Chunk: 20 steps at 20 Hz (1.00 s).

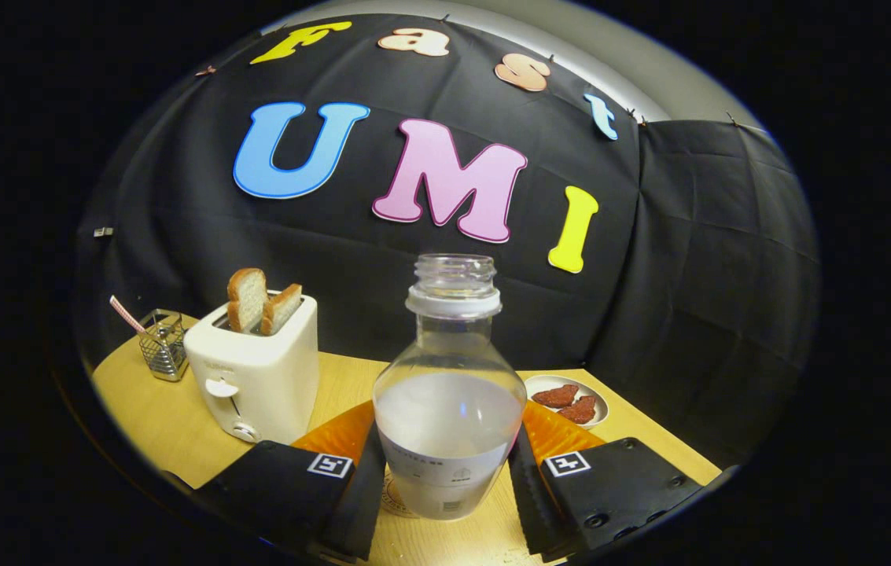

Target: Take the bottle from table, then pour the juice into the cup, finally place the bottle on the coaster

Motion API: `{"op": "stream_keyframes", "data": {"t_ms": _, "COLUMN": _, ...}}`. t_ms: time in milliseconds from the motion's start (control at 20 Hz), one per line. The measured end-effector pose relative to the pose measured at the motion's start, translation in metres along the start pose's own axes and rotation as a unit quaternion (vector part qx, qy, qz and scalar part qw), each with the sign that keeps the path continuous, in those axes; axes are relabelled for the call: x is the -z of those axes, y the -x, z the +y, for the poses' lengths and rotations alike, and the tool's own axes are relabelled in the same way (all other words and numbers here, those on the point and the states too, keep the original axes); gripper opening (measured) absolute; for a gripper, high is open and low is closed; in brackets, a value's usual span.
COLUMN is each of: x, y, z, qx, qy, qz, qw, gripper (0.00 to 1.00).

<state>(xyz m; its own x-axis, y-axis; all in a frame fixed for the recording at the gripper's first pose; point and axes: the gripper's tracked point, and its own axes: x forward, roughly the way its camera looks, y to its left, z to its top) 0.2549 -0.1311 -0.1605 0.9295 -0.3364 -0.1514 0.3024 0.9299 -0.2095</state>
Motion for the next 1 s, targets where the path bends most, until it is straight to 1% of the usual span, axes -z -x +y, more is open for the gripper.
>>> {"op": "stream_keyframes", "data": {"t_ms": 150, "x": 0.017, "y": -0.02, "z": 0.004, "qx": 0.004, "qy": -0.012, "qz": 0.002, "qw": 1.0, "gripper": 0.73}}
{"op": "stream_keyframes", "data": {"t_ms": 300, "x": 0.036, "y": -0.04, "z": 0.006, "qx": 0.009, "qy": -0.026, "qz": 0.019, "qw": 0.999, "gripper": 0.73}}
{"op": "stream_keyframes", "data": {"t_ms": 450, "x": 0.052, "y": -0.05, "z": 0.008, "qx": 0.008, "qy": -0.049, "qz": 0.033, "qw": 0.998, "gripper": 0.74}}
{"op": "stream_keyframes", "data": {"t_ms": 650, "x": 0.07, "y": -0.05, "z": 0.007, "qx": 0.013, "qy": -0.061, "qz": 0.045, "qw": 0.997, "gripper": 0.74}}
{"op": "stream_keyframes", "data": {"t_ms": 750, "x": 0.074, "y": -0.048, "z": 0.01, "qx": 0.009, "qy": -0.061, "qz": 0.043, "qw": 0.997, "gripper": 0.74}}
{"op": "stream_keyframes", "data": {"t_ms": 900, "x": 0.073, "y": -0.046, "z": 0.01, "qx": 0.007, "qy": -0.06, "qz": 0.032, "qw": 0.998, "gripper": 0.75}}
{"op": "stream_keyframes", "data": {"t_ms": 1000, "x": 0.082, "y": -0.045, "z": 0.006, "qx": 0.013, "qy": -0.066, "qz": 0.05, "qw": 0.997, "gripper": 0.79}}
